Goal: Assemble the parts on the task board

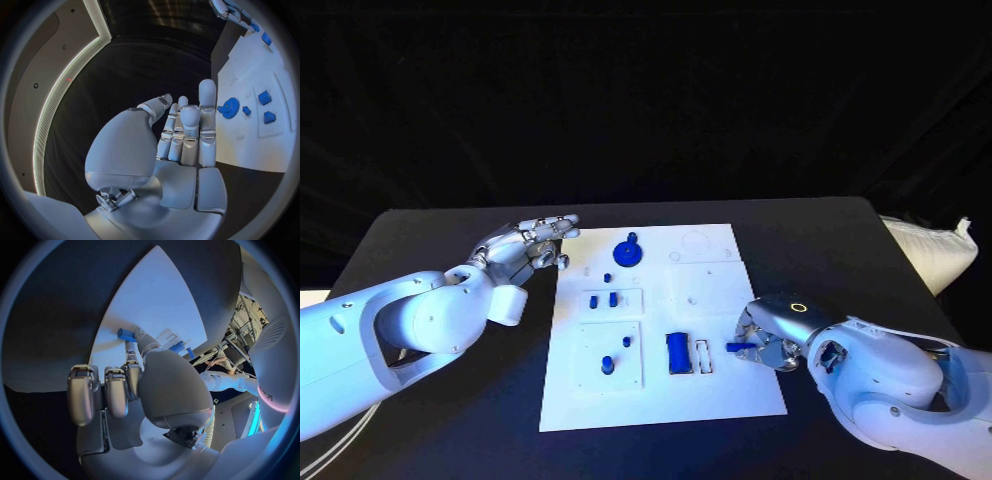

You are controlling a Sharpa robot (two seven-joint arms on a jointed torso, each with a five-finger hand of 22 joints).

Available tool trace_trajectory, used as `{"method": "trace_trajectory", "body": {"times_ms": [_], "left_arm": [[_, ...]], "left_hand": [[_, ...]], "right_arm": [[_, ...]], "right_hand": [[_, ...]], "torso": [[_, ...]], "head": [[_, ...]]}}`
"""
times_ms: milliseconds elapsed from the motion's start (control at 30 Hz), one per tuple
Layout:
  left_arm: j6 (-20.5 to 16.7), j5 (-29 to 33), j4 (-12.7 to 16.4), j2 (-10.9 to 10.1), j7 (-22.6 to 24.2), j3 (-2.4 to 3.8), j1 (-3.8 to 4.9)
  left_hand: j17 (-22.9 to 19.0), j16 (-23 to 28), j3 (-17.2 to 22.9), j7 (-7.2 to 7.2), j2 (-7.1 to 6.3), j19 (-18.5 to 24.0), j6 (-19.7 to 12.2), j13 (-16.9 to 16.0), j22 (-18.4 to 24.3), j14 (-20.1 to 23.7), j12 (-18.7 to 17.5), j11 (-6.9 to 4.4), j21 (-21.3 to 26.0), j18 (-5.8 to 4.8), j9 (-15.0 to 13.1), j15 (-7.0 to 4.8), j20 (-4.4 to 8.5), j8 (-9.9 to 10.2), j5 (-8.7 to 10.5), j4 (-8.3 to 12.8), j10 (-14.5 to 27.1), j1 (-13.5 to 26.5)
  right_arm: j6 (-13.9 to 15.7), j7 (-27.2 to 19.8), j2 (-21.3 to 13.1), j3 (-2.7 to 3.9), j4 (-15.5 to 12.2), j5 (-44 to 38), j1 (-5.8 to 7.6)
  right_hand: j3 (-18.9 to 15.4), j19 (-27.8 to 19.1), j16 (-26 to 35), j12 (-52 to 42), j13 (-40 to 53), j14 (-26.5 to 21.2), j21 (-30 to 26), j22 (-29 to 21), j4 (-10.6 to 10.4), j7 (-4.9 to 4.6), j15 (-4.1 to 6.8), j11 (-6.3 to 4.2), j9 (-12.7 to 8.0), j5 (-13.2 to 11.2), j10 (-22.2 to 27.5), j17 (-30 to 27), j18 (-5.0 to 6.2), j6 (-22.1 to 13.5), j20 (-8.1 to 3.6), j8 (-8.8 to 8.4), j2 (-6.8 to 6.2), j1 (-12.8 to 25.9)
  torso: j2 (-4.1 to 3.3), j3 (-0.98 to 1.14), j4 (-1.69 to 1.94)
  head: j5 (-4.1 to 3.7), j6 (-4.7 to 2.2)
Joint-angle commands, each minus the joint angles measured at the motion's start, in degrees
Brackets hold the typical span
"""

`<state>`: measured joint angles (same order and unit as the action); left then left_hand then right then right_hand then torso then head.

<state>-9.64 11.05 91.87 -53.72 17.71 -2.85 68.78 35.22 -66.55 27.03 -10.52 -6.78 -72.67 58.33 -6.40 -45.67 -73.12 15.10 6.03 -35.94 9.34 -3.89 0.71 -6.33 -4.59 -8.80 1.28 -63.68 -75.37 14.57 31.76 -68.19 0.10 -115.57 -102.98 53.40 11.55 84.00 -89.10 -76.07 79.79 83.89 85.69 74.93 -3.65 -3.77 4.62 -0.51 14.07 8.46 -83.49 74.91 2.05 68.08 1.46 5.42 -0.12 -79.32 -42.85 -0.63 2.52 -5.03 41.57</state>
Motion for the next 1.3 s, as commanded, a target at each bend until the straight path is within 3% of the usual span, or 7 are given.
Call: {"method": "trace_trajectory", "body": {"times_ms": [33,233,500,767,833,1067,1300], "left_arm": [[1.15,-0.33,0.10,0.06,0.17,0.02,-0.02],[1.16,-0.38,0.10,0.07,0.15,0.01,-0.05],[1.22,-0.40,0.18,0.04,0.09,0.01,-0.06],[1.31,-0.40,0.27,-0.02,-0.01,0.01,-0.06],[1.36,-0.41,0.32,-0.03,-0.06,0.01,-0.06],[1.50,-0.41,0.37,-0.02,-0.16,0.01,-0.06],[1.53,-0.41,0.44,-0.09,-0.20,0.01,-0.06]], "left_hand": [[-0.05,0.32,-0.37,-0.02,0.26,0.23,-0.26,-0.06,0.05,0.39,0.20,-0.11,0.40,1.07,0.01,0.18,-0.12,-0.29,0.27,0.10,0.41,0.18],[-0.05,0.32,-0.37,-0.02,0.26,0.23,-0.26,-0.06,0.05,0.39,0.20,-0.11,0.40,1.07,0.01,0.18,-0.12,-0.29,0.27,0.10,0.41,0.18],[-0.05,0.32,-0.37,-0.02,0.26,0.23,-0.26,-0.06,0.05,0.39,0.20,-0.11,0.40,1.07,0.01,0.18,-0.12,-0.29,0.27,0.10,0.41,0.18],[-0.05,0.32,-0.37,-0.02,0.26,0.23,-0.26,-0.06,0.05,0.39,0.20,-0.11,0.40,1.07,0.01,0.18,-0.12,-0.29,0.27,0.10,0.41,0.18],[-0.05,0.32,-0.37,-0.02,0.26,0.23,-0.26,-0.06,0.05,0.39,0.20,-0.11,0.40,1.07,0.01,0.18,-0.12,-0.29,0.27,0.10,0.41,0.18],[-0.05,0.32,-0.37,-0.02,0.26,0.23,-0.26,-0.06,0.05,0.39,0.20,-0.11,0.40,1.07,0.01,0.18,-0.12,-0.29,0.27,0.10,0.41,0.18],[-0.05,0.32,-0.37,-0.02,0.26,0.23,-0.26,-0.06,0.05,0.39,0.20,-0.11,0.40,1.07,0.01,0.18,-0.12,-0.29,0.27,0.10,0.41,0.18]], "right_arm": [[2.00,1.68,-0.45,-0.63,0.28,9.47,-0.70],[5.23,1.65,-1.17,-0.50,-0.72,14.93,0.10],[8.96,1.45,-1.34,-0.45,-1.87,19.75,0.69],[11.42,1.69,-0.66,-0.45,-2.51,23.80,0.78],[11.82,1.92,-0.24,-0.45,-2.42,24.87,0.79],[10.83,2.35,1.40,-0.46,-1.90,25.97,0.78],[8.71,2.56,3.03,-0.47,-1.16,26.29,0.63]], "right_hand": [[2.26,3.76,-0.18,0.26,3.31,5.85,0.18,10.01,-0.50,0.39,0.28,-0.71,-0.01,0.47,-3.19,13.88,-0.68,0.20,-0.27,-0.26,1.50,0.63],[4.98,3.79,-0.22,0.27,3.41,5.87,0.21,10.07,-1.34,0.42,0.30,-0.72,-0.06,0.28,-3.28,13.95,-0.69,0.49,-0.28,-0.40,0.02,3.04],[5.70,3.78,-0.23,0.35,3.46,5.88,0.16,10.03,-2.50,0.44,0.28,-0.70,-0.08,0.35,-3.34,13.97,-0.67,0.80,-0.28,-0.45,-1.70,5.52],[4.80,3.87,-0.33,-0.25,3.82,5.91,0.29,10.20,-4.44,0.46,0.27,-0.70,-0.10,2.59,-3.61,14.14,-0.72,1.28,-0.29,-0.45,-3.29,8.70],[4.08,3.92,-0.39,-0.76,4.09,5.93,0.38,10.32,-5.63,0.49,0.27,-0.70,-0.11,4.22,-3.78,14.24,-0.75,1.48,-0.29,-0.46,-3.55,10.30],[2.09,4.00,-0.45,-1.59,4.59,5.95,0.50,10.47,-6.90,0.71,0.47,-0.91,-0.02,8.92,-4.04,14.33,-0.78,2.11,-0.46,-0.33,-4.31,11.91],[1.24,4.02,-0.43,-2.03,4.84,5.95,0.52,10.52,-7.15,1.00,0.61,-1.11,0.21,10.14,-4.17,14.31,-0.79,2.84,-0.56,0.03,-4.26,12.07]], "torso": [[0.05,-0.03,0.04],[-0.01,-0.05,-0.02],[-0.04,-0.09,0.05],[0.01,-0.13,0.05],[-0.01,-0.14,0.06],[0.03,-0.14,0.07],[-0.04,-0.06,0.03]], "head": [[-0.04,0.04],[-0.01,0.10],[0.04,0.24],[0.20,0.47],[0.26,0.52],[0.29,0.60],[0.56,0.71]]}}
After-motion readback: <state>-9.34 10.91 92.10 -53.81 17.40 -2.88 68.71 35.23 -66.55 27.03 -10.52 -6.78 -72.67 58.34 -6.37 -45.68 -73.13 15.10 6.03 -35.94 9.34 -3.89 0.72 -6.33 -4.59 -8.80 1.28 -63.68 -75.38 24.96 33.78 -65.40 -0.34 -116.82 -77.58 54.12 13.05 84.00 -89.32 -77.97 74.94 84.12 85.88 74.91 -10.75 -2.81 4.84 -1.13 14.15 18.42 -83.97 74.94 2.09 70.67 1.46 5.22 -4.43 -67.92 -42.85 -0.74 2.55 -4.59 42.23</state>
